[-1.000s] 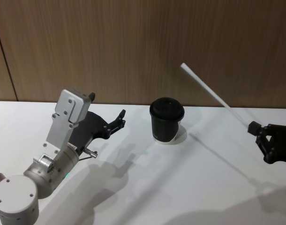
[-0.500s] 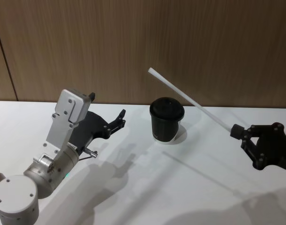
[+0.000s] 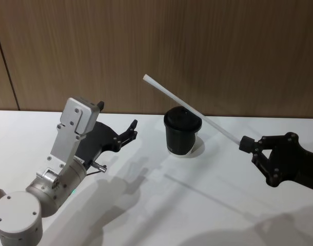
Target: Pick up the straw with one hand, pass it to the other hand, and insert it into the cup.
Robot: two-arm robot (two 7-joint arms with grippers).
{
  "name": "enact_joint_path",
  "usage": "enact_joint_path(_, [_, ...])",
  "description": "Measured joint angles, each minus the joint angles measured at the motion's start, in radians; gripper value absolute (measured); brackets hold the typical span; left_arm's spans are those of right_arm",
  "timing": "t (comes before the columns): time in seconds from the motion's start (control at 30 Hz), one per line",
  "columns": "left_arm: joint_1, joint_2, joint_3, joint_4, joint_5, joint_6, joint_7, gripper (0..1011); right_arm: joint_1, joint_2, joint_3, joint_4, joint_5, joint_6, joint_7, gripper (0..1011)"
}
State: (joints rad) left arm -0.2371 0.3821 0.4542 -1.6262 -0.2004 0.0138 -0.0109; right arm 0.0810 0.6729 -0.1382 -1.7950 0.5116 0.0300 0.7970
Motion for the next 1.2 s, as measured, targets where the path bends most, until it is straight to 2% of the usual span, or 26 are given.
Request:
enact_joint_path(0.3, [0.0,-0.001,-0.001,0.0,-0.001,-0.001,-0.002,1003,0.01,-0.001,-0.014,-0.002,0.006,0.0,0.006,2])
enact_joint_path(0.47, [0.0,-0.003,-0.009,0.003,-0.021,-0.012,-0.023,1003,0.012,-0.002,-0.017,-0.003,0.007,0.0,0.007,2])
enact_joint_path(0.67, [0.0,-0.009,-0.026,0.01,-0.077,-0.036,-0.075,1003,0.015,-0.002,-0.021,-0.003,0.009,0.0,0.008,2])
enact_joint_path(0.73, [0.0,-0.013,-0.035,0.015,-0.109,-0.048,-0.105,1003,0.016,-0.002,-0.021,-0.003,0.009,0.0,0.009,2])
enact_joint_path(0.77, [0.0,-0.013,-0.035,0.015,-0.109,-0.048,-0.105,1003,0.016,-0.002,-0.022,-0.003,0.009,0.0,0.009,2])
enact_joint_path(1.1, [0.006,-0.032,-0.075,0.034,-0.238,-0.077,-0.214,1003,0.017,-0.003,-0.024,-0.004,0.01,0.001,0.01,2])
enact_joint_path(1.2, [0.01,-0.039,-0.09,0.042,-0.296,-0.083,-0.264,1003,0.017,-0.002,-0.024,-0.004,0.01,0.001,0.011,2])
